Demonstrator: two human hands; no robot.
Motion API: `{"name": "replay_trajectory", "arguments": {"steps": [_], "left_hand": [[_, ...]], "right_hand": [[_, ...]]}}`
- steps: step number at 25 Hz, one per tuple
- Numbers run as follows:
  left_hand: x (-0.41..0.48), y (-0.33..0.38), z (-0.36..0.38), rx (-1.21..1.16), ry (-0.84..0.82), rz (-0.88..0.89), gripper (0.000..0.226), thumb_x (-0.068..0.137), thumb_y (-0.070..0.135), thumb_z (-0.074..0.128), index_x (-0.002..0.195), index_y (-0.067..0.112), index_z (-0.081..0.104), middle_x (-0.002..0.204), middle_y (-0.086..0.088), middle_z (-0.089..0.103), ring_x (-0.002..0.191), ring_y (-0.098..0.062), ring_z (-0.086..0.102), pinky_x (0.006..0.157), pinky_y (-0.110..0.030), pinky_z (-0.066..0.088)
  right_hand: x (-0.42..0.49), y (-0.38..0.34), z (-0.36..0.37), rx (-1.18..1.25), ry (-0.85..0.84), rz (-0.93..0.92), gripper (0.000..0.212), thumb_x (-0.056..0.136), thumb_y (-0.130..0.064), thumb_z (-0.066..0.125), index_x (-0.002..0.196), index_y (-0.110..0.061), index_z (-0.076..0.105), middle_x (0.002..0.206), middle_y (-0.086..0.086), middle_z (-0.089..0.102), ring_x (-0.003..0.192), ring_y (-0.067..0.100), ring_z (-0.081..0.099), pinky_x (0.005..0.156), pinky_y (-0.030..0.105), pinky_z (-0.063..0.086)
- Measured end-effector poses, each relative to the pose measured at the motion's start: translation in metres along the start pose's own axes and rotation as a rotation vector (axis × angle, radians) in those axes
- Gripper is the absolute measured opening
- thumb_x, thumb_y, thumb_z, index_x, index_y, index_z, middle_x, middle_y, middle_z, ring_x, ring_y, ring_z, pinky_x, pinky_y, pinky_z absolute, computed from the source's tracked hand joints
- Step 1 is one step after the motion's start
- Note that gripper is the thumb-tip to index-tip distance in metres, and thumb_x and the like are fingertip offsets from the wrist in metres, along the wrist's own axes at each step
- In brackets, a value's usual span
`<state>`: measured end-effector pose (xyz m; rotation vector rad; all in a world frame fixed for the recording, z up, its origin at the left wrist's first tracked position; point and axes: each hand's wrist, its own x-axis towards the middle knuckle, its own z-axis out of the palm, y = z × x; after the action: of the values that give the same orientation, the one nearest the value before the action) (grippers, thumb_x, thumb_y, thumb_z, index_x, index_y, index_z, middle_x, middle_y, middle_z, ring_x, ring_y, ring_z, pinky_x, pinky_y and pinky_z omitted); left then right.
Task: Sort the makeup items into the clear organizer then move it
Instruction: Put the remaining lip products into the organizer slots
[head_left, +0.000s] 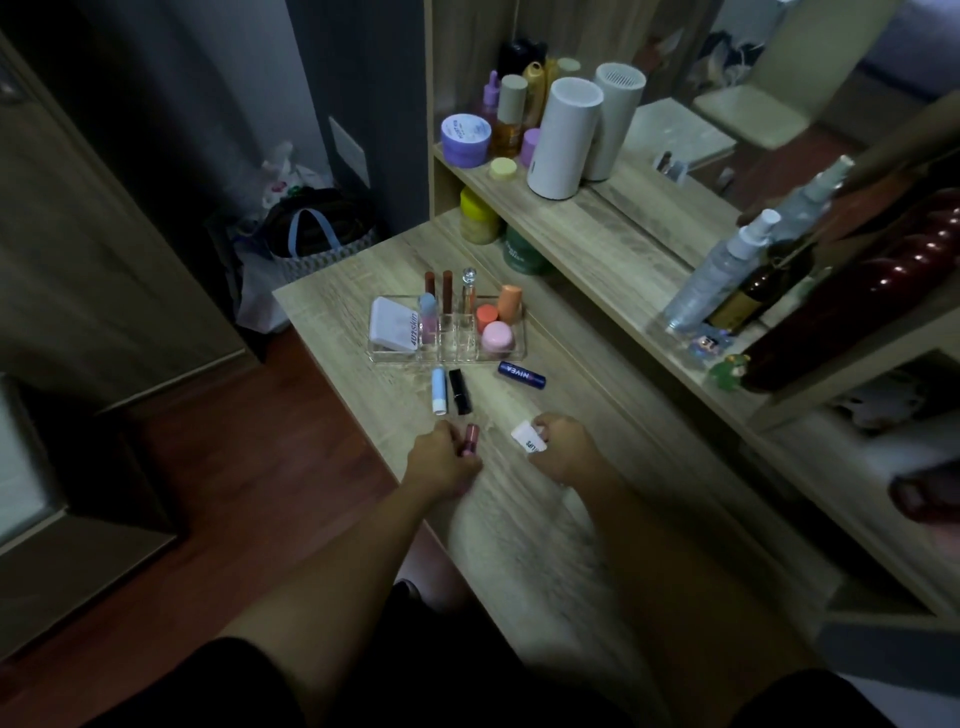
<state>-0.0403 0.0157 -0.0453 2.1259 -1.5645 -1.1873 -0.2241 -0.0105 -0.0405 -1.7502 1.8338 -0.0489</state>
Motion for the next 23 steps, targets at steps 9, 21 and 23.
{"name": "replay_trajectory", "arguments": {"steps": [9, 21, 23], "left_hand": [[0.013, 0.027, -0.065, -0.329, 0.107, 0.198, 0.021, 0.082, 0.018, 0.062, 0.101, 0.018, 0.052, 0.082, -0.017, 0.066, 0.077, -0.034, 0.067, 0.076, -0.05, 0.059], [0.073, 0.062, -0.122, 0.384, 0.482, 0.58, 0.026, 0.086, 0.033, 0.063, 0.107, 0.019, 0.067, 0.102, -0.005, 0.069, 0.1, -0.027, 0.056, 0.081, -0.04, 0.039], [0.083, 0.065, -0.122, 0.462, 0.481, 0.587, 0.027, 0.086, 0.033, 0.061, 0.11, 0.02, 0.066, 0.106, -0.003, 0.069, 0.102, -0.027, 0.053, 0.081, -0.04, 0.037]], "right_hand": [[0.027, -0.041, -0.03, 0.815, 0.194, -0.013, 0.026, 0.084, -0.013, 0.067, 0.109, -0.007, 0.069, 0.095, 0.011, 0.073, 0.083, 0.015, 0.065, 0.073, 0.029, 0.052], [0.086, -0.088, -0.051, 0.67, 0.348, -0.174, 0.023, 0.087, -0.011, 0.063, 0.109, -0.015, 0.067, 0.093, -0.009, 0.066, 0.07, -0.018, 0.053, 0.069, 0.013, 0.049], [0.093, -0.089, -0.047, 0.658, 0.335, -0.172, 0.022, 0.088, -0.011, 0.062, 0.109, -0.015, 0.067, 0.092, -0.011, 0.064, 0.067, -0.021, 0.054, 0.062, 0.002, 0.046]]}}
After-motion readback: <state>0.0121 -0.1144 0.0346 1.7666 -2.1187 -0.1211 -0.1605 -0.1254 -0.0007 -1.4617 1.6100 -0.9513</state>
